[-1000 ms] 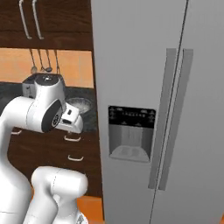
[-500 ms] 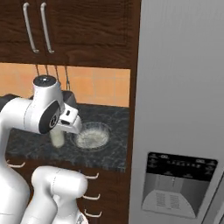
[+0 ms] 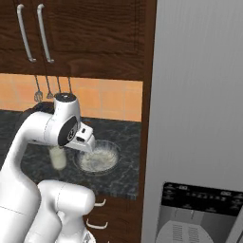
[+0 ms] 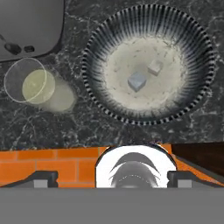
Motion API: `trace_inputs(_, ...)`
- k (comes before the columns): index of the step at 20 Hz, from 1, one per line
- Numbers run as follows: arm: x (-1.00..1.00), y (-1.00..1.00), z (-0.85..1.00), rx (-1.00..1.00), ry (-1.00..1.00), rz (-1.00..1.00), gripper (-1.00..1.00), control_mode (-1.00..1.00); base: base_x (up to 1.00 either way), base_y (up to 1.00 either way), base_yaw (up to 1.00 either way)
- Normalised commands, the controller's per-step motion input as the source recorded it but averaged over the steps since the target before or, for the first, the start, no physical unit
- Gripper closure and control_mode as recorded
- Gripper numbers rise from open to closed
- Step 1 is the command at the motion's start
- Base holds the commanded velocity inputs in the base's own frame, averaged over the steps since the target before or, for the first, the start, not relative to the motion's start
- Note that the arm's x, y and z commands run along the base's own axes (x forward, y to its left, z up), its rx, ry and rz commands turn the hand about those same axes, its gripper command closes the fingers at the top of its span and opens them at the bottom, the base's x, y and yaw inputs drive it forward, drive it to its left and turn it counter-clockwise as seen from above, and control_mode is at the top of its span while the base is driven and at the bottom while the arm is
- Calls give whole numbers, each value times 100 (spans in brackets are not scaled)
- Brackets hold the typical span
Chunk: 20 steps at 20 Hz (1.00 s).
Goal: Grab a lemon wedge from the fridge and one ice cube from the ice bowl, and put them in the glass of lemonade.
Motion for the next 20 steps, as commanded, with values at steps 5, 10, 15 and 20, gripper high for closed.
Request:
trace_inputs(5, 91, 0, -57, 0, 4, -2, -100, -100, 0, 0, 0)
trace_inputs(10, 48, -6, -42, -7, -3, 0, -100, -100, 0, 0, 0)
trace_inputs(15, 58, -16, -22, -2, 0, 7, -100, -100, 0, 0, 0)
trace_inputs(20, 31, -2, -4, -2, 0, 7, -100, -100, 0, 0, 0)
